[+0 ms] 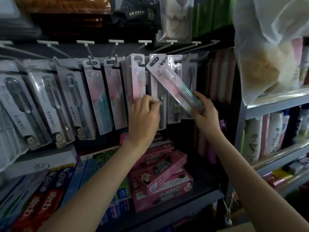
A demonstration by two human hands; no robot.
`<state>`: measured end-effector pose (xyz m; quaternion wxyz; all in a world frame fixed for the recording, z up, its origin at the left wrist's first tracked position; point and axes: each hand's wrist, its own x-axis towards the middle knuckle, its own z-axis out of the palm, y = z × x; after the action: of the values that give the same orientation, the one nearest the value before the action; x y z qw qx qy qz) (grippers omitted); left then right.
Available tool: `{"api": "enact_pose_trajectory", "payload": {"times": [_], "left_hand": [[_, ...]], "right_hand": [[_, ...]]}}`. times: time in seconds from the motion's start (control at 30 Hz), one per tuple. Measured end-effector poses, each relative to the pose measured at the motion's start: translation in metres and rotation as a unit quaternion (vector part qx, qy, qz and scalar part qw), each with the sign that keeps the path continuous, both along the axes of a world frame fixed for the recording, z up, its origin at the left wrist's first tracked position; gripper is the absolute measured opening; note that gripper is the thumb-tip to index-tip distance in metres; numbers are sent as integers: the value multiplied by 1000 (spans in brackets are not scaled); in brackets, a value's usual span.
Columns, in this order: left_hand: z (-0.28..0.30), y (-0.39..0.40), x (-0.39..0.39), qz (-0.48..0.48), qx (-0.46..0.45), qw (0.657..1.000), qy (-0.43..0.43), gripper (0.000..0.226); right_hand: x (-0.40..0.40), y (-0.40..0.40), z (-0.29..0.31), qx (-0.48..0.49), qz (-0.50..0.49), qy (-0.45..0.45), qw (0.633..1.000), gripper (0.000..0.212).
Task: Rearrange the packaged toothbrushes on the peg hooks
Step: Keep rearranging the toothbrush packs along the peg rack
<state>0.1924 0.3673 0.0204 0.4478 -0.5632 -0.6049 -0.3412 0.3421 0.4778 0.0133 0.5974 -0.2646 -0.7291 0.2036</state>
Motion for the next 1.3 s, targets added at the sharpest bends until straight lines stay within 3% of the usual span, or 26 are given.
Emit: {"api": "enact_pose_trajectory", "payload": {"times": [0.07,0.2,0.5,0.6,0.7,0.87,1.0,1.17,1.3], "left_hand": [[0,1,8,-26,-30,999,0,30],[7,5,10,-47,-47,990,-124,41],[23,16,0,-49,-31,991,-125,40],[31,23,4,-70,-44,975,-204,40],[38,29,5,-82,-43,956,-280,18],[41,31,3,-151,-65,912,-376,15],[45,28,7,-118,-78,927,-347,20],[50,27,7,-190,-29,915,-355,18],[54,26,14,-84,-74,957,-268,19]], "right_hand": [[3,1,3,0,-7,5,1000,56],[6,5,3,-16,11,3,1000,57],[7,9,-1,-37,69,15,997,63],[8,11,2,-53,78,11,995,65],[10,10,6,-57,71,-3,996,66],[13,10,9,-65,81,1,995,65],[14,11,9,-60,83,-5,995,64],[12,14,7,-66,90,-5,994,57],[9,17,6,-61,89,-3,994,57]]}}
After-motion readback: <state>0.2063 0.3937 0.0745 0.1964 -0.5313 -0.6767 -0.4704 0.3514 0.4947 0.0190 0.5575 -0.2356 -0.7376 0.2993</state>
